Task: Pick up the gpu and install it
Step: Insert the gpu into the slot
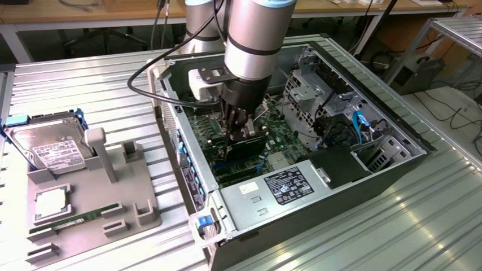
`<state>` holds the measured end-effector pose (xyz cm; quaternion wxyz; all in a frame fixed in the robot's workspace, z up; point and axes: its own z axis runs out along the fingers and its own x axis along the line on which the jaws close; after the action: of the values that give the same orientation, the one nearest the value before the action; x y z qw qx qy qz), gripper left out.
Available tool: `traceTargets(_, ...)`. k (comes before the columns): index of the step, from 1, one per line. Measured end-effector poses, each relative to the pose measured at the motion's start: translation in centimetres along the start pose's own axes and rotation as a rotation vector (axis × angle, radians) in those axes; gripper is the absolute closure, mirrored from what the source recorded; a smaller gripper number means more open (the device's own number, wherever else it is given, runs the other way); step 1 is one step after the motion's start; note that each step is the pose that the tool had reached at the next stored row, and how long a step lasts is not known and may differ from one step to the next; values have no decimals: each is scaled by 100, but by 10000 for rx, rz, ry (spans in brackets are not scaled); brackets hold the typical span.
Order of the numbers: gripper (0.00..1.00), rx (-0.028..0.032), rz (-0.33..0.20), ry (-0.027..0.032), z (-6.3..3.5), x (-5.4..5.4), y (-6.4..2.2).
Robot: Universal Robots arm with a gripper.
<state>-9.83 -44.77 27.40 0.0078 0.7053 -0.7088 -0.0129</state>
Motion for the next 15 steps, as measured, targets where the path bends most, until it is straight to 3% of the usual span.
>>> traceTargets(15,89,3,0,-4,28,5,15)
